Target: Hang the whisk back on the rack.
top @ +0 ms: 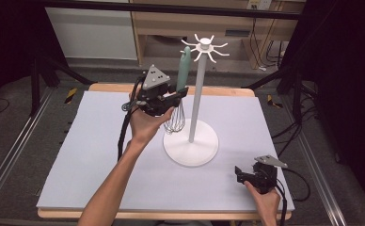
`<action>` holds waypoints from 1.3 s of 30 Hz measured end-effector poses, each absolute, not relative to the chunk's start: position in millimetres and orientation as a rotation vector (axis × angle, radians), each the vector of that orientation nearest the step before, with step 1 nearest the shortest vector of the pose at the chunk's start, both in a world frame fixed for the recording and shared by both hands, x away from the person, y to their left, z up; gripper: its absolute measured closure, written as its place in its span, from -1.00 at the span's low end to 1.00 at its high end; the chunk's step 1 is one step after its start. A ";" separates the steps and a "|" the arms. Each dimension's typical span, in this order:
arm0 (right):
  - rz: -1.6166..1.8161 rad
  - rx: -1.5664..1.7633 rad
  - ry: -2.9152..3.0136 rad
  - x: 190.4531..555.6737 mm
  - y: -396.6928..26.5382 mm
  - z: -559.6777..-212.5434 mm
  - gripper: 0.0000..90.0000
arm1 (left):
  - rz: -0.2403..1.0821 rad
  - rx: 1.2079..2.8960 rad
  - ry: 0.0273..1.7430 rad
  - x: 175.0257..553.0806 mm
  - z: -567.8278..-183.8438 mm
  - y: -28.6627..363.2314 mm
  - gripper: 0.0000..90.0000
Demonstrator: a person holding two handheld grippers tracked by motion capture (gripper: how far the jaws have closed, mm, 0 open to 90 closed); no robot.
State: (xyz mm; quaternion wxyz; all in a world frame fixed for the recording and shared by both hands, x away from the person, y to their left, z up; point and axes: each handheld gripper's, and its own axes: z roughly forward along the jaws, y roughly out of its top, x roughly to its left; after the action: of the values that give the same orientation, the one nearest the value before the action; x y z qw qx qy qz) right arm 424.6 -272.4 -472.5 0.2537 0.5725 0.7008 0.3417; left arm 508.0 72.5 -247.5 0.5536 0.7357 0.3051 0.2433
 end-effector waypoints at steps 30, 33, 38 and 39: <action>0.928 1.553 1.907 424.6 -272.3 -472.6 -0.81 | 0.588 1.676 0.710 504.1 -253.1 79.5 0.31; 0.926 1.557 1.905 424.4 -272.4 -472.4 -0.81 | 0.584 1.675 0.711 500.2 -253.3 86.5 0.26; 0.926 1.559 1.902 424.6 -272.3 -472.6 -0.81 | 0.580 1.697 0.724 491.7 -259.0 101.6 0.14; 0.927 1.557 1.903 424.6 -272.3 -472.6 -0.81 | 0.585 1.701 0.724 489.9 -261.0 105.3 0.11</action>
State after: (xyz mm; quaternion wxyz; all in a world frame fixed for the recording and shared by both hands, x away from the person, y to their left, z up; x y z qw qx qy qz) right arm 424.6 -272.3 -472.6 0.2541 0.5732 0.7003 0.3412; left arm 489.9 105.3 -261.0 0.5656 0.7234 0.3081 0.2488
